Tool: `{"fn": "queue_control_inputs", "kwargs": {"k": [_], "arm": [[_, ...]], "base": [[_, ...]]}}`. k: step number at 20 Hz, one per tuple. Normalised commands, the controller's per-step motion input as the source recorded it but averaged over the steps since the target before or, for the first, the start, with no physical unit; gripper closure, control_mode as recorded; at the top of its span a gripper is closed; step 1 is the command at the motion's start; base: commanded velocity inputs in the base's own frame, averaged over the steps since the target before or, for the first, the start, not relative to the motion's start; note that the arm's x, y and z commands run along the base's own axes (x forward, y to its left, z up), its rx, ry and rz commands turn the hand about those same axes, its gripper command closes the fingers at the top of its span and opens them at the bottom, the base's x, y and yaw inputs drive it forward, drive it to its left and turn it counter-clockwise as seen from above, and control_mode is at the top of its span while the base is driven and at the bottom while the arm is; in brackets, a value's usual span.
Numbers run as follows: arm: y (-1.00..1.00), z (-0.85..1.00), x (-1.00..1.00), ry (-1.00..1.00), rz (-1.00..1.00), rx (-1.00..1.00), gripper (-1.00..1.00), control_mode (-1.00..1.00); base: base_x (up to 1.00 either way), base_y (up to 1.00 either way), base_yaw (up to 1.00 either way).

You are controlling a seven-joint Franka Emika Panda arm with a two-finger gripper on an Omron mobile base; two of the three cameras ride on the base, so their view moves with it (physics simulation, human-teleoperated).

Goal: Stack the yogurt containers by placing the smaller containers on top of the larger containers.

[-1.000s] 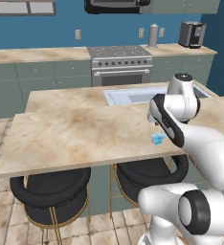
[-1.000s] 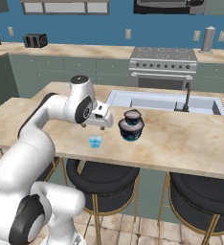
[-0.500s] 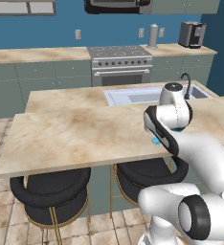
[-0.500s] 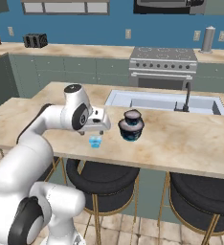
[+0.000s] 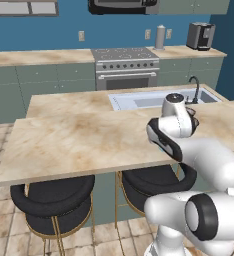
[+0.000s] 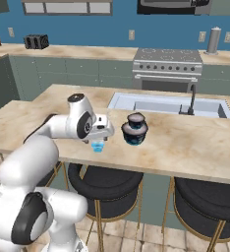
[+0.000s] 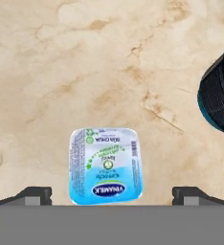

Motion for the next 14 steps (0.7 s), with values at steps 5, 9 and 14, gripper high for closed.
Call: {"fn": "queue_control_inputs", "kwargs": {"k": [5,9,14], "arm": [[0.00,-0.15,0.24,0.03,0.02,0.00,-1.00,-1.00],[0.00,-0.13,0.25,0.02,0.01,0.00,-1.00,-1.00],[-0.05,-0.11,0.15,0.01,0.00,0.00,-1.00,-1.00]], "base": [[0.00,0.00,0.00],[0.00,0.00,0.00],[0.00,0.00,0.00]]}}
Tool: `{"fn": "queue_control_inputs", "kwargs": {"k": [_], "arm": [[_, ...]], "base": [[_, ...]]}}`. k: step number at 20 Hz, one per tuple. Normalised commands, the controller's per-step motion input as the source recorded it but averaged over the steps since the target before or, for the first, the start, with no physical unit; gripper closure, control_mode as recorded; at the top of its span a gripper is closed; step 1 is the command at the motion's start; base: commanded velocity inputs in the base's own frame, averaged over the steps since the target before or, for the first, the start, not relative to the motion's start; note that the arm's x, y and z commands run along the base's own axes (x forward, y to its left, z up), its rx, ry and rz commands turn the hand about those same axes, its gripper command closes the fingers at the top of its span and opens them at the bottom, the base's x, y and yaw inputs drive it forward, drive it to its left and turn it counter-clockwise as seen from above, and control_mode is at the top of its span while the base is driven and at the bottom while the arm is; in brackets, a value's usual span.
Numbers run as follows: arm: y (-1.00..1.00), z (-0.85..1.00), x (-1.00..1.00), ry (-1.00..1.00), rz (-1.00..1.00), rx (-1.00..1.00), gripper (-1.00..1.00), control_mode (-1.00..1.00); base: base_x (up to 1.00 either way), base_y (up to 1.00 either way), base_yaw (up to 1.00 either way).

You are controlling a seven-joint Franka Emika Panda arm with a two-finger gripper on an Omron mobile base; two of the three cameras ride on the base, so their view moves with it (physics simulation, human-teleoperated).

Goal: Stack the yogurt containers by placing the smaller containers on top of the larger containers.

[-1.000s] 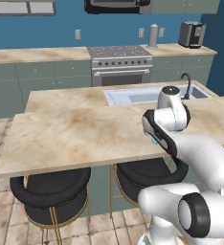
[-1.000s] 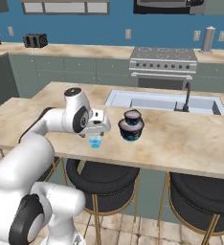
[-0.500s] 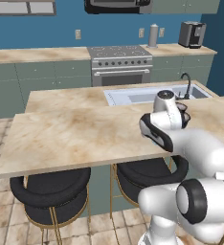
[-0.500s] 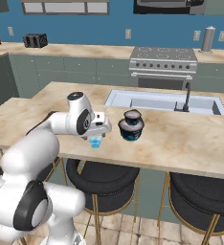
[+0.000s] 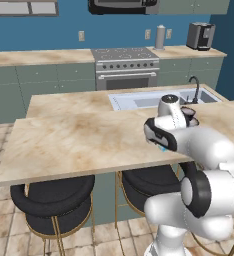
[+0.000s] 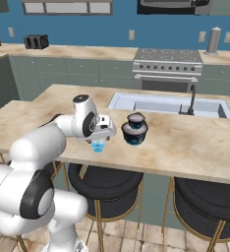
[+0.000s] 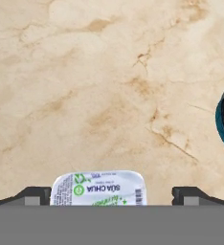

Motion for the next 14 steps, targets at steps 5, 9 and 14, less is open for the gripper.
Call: {"fn": "queue_control_inputs", "kwargs": {"k": [5,9,14], "arm": [[-0.11,-0.08,0.05,0.00,0.00,0.00,-1.00,-1.00],[-0.02,-0.01,0.00,0.00,0.00,0.00,-1.00,-1.00],[0.00,-0.03,-0.02,0.01,-0.01,0.04,-1.00,-1.00]], "base": [[0.00,0.00,0.00],[0.00,0.00,0.00],[0.00,0.00,0.00]]}}
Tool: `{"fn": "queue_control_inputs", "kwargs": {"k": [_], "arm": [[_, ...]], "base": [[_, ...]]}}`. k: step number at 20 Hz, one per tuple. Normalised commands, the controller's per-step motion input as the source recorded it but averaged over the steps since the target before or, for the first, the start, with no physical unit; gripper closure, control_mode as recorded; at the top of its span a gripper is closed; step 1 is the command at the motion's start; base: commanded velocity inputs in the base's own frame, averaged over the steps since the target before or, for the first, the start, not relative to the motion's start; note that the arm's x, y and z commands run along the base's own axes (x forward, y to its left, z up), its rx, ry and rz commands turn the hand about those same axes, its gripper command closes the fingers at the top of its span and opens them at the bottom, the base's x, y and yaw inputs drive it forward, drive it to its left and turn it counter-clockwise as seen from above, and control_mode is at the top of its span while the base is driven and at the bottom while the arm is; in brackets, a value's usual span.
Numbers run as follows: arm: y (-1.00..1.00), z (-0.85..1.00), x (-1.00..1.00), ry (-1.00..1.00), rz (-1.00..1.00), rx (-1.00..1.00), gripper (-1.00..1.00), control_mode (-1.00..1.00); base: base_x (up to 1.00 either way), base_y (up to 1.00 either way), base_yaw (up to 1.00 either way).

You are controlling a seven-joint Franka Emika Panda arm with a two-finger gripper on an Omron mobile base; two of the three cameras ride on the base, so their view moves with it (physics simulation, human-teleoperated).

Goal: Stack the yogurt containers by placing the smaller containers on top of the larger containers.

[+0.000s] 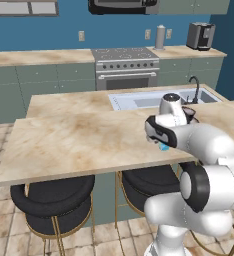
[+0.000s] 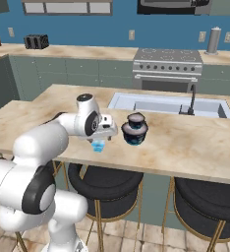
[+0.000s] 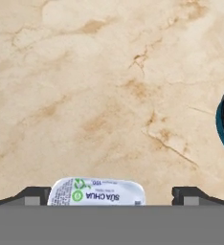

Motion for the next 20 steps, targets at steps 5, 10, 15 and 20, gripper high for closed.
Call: {"fn": "queue_control_inputs", "kwargs": {"k": [5,10,15,20], "arm": [[0.00,0.00,-0.12,0.00,-0.05,0.13,-1.00,-1.00],[0.00,0.00,-0.02,0.00,-0.01,0.05,-1.00,-1.00],[0.00,-0.01,0.00,0.00,0.00,0.00,-1.00,-1.00],[0.00,-0.08,0.00,0.00,0.00,0.00,-1.00,-1.00]], "base": [[0.00,0.00,0.00],[0.00,0.00,0.00],[0.00,0.00,0.00],[0.00,0.00,0.00]]}}
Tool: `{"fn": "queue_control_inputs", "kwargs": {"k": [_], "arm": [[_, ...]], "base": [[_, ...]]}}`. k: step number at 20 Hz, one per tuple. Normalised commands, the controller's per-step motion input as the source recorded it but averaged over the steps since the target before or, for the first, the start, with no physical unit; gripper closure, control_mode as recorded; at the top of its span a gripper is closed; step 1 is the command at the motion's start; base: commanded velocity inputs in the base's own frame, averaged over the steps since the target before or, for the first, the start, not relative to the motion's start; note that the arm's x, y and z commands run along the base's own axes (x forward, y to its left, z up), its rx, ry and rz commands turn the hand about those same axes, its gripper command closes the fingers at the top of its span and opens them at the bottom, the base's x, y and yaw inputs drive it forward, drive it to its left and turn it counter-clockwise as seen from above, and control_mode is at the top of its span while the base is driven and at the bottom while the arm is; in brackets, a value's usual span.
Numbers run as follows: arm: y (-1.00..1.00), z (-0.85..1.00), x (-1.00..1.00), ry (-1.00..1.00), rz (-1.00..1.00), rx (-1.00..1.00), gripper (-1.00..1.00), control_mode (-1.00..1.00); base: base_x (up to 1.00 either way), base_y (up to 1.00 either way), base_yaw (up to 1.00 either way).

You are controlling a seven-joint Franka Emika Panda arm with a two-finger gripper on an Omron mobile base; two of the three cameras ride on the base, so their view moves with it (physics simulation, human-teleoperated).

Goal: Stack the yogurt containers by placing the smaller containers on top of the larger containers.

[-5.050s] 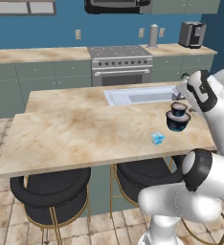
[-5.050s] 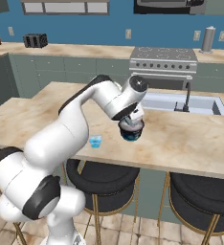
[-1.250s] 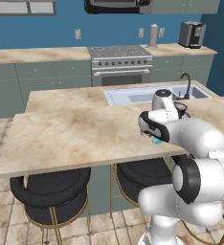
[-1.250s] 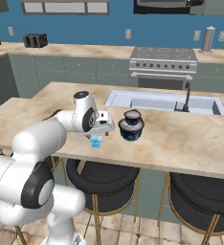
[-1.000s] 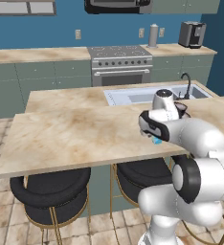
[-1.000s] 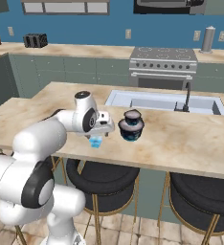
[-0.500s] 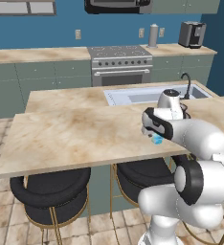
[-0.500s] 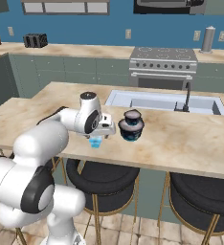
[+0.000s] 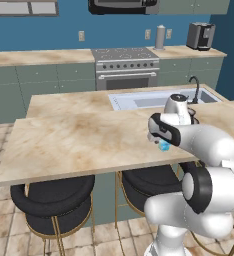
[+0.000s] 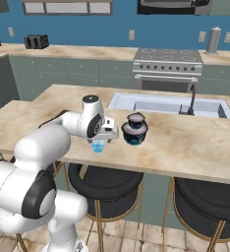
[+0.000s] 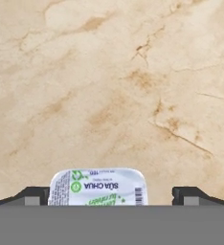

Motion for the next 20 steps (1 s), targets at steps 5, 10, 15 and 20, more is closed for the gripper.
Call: {"fn": "queue_control_inputs", "kwargs": {"k": [5,10,15,20], "arm": [[0.00,-0.13,0.00,0.00,0.00,0.01,-1.00,-1.00],[0.00,-0.15,0.00,0.00,0.00,0.01,-1.00,-1.00],[0.00,-0.13,0.00,0.00,0.00,0.00,-1.00,-1.00],[0.00,-0.04,0.00,0.00,0.00,0.00,1.00,-1.00]], "base": [[0.00,0.00,0.00],[0.00,0.00,0.00],[0.00,0.00,0.00],[0.00,0.00,0.00]]}}
